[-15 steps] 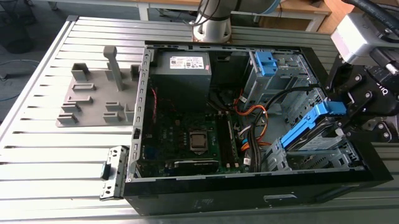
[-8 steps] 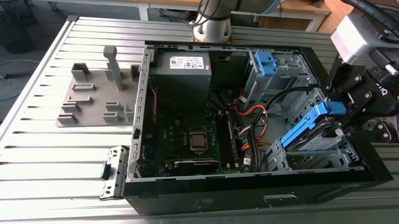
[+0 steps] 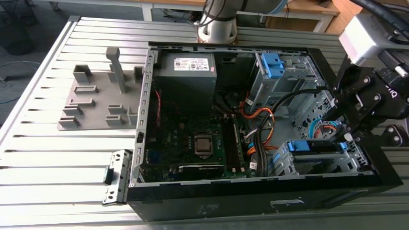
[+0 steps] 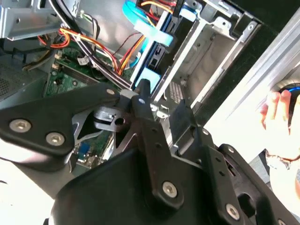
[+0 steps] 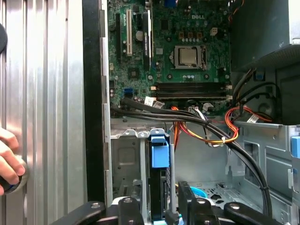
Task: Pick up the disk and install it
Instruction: 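Insert the disk into the insertion slot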
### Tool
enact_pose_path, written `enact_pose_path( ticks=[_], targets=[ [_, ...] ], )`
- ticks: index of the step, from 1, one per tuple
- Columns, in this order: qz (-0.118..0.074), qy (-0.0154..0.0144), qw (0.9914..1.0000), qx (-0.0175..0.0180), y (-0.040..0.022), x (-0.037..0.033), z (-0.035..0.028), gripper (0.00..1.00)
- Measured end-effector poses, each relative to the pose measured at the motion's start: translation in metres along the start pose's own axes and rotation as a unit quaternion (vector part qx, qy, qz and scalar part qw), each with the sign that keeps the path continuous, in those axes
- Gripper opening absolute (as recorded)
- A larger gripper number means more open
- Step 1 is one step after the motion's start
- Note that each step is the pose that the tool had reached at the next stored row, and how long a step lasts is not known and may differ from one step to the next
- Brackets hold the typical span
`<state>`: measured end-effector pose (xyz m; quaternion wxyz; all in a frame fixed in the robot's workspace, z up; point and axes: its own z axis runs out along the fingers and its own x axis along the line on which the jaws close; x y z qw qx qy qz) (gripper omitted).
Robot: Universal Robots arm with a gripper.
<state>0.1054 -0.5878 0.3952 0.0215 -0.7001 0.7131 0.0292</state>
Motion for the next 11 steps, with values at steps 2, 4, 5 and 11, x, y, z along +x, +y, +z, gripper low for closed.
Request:
enact_pose_path(
  ticks=[2,4,5,11],
  targets=[
    [0.0,-0.0001,1.0,0.0,0.0,0.0,0.0001,0.42],
    [0.0,0.0,1.0,0.0,0.0,0.0,0.0001,0.3],
    [0.0,-0.0001,1.0,0.0,0.0,0.0,0.0001,0.3],
    [0.0,0.0,1.0,0.0,0.0,0.0,0.0002,0.11]
  ],
)
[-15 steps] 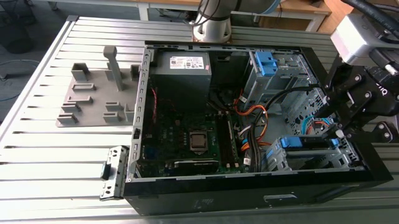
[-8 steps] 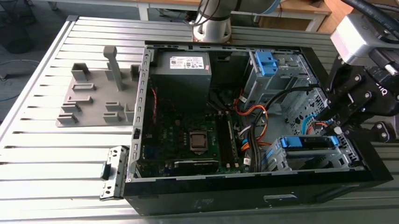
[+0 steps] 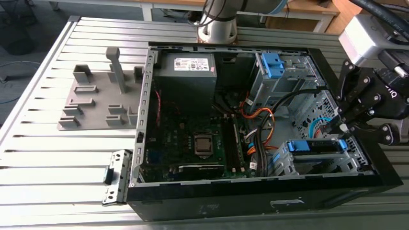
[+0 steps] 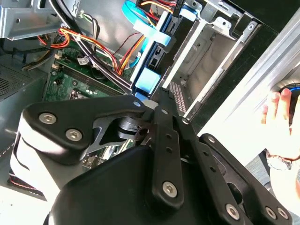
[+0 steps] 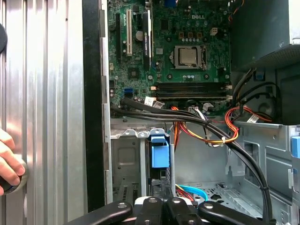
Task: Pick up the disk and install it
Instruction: 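Insert the disk into the insertion slot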
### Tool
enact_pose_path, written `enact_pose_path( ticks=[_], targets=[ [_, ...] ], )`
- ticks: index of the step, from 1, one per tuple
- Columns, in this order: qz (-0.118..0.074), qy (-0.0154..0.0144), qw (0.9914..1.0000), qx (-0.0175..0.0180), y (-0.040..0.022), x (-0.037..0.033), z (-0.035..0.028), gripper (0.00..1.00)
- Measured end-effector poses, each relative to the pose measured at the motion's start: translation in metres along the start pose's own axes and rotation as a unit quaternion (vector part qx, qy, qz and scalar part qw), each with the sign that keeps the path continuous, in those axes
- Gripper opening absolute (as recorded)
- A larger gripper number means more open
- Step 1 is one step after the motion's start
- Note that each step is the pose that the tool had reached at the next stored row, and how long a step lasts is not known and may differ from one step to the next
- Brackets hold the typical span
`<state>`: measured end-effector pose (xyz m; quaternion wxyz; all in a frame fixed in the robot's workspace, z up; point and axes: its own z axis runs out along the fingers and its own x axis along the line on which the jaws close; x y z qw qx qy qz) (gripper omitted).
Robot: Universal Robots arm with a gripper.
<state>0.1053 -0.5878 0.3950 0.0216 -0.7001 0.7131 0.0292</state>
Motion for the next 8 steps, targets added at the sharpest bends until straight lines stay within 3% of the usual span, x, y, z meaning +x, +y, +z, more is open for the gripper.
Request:
enact_pose_path(
  ticks=[8],
  targets=[
    [0.0,0.0,1.0,0.0,0.0,0.0,0.0002,0.11]
  ],
)
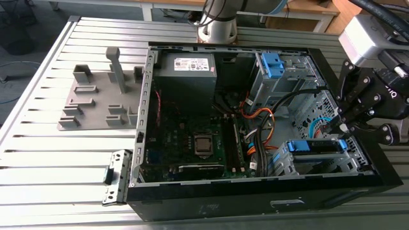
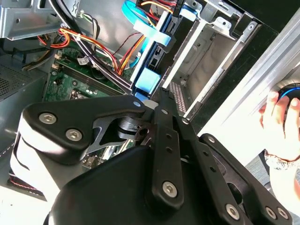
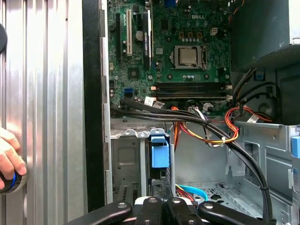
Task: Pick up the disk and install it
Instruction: 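Insert the disk into the insertion slot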
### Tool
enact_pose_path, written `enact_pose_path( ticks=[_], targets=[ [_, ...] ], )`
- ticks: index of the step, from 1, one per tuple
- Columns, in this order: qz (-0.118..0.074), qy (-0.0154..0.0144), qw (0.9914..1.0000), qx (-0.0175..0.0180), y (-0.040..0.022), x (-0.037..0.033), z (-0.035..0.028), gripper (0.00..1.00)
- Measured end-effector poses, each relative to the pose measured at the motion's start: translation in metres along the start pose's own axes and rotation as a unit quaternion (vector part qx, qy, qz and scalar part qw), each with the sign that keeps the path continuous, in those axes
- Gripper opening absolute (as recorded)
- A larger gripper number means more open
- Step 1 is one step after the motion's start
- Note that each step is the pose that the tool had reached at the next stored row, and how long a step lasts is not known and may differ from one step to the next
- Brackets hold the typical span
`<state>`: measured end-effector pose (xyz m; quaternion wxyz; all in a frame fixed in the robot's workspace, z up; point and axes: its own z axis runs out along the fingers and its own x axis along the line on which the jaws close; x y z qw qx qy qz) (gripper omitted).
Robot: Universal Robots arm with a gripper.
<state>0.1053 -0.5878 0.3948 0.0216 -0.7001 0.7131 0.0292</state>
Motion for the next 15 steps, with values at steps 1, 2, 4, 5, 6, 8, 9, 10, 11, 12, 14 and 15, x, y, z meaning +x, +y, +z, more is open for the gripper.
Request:
enact_pose_path(
  ticks=[1,2,4,5,6,8,9,10,11,12,14,15],
  targets=[
    [0.0,0.0001,1.0,0.0,0.0,0.0,0.0,0.11],
    [0.0,0.0004,1.0,0.0,0.0,0.0,0.0003,0.11],
    [0.0,0.0009,1.0,0.0,0.0,0.0001,0.0005,0.11],
    [0.0,0.001,1.0,0.0,0.0,0.0001,0.0008,0.11],
    [0.0,0.0011,1.0,0.0,0.0,0.0,0.0012,0.11],
    [0.0,0.001,1.0,0.0,-0.0003,0.0002,0.0026,0.11],
    [0.0,0.001,1.0,0.0,-0.0005,0.0003,0.0035,0.11],
    [0.0,0.001,1.0,0.0,-0.0009,0.0003,0.0047,0.11],
    [0.0,0.001,1.0,0.0,-0.0013,0.0004,0.006,0.11],
    [0.0,0.0011,1.0,0.0,-0.0019,0.0005,0.0072,0.11],
    [0.0,0.001,1.0,0.0,-0.0032,0.0006,0.0098,0.11],
    [0.0,0.001,1.0,0.0,-0.0041,0.0007,0.0107,0.11]
  ],
)
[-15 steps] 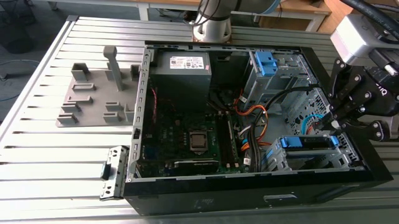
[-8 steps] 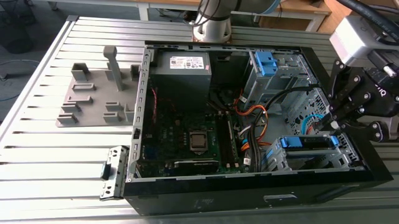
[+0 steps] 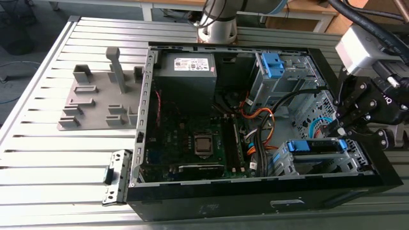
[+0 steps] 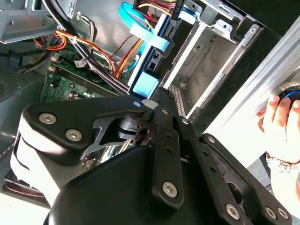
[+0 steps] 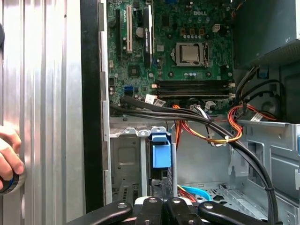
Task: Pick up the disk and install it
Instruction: 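Insert the disk into the insertion slot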
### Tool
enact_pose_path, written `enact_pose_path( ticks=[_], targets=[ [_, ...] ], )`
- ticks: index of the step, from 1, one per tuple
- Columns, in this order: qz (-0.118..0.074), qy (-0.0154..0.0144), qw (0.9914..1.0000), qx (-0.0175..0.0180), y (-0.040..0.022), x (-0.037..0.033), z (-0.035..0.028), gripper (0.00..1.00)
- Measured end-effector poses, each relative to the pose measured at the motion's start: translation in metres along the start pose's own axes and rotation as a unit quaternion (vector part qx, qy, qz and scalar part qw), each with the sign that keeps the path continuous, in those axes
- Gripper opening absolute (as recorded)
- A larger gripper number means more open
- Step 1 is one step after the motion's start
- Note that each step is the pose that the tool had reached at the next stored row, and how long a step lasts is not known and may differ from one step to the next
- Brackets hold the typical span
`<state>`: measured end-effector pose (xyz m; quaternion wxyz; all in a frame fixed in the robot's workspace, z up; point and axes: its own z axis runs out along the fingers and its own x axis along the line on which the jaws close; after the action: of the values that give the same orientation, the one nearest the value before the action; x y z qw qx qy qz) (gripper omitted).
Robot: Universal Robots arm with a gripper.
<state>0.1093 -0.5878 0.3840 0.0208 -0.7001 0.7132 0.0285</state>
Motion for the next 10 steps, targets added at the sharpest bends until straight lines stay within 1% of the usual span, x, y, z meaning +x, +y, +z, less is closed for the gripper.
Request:
enact_pose_path(
  ticks=[4,5,10],
  targets=[
    [0.0,0.0003,1.0,0.0,-0.0054,0.0001,0.0024,0.11],
    [0.0,0.0008,1.0,0.0,-0.0084,0.0001,0.0033,0.11],
    [0.0,0.0014,1.0,0.0,-0.0141,0.0001,0.0055,0.11]
  ],
)
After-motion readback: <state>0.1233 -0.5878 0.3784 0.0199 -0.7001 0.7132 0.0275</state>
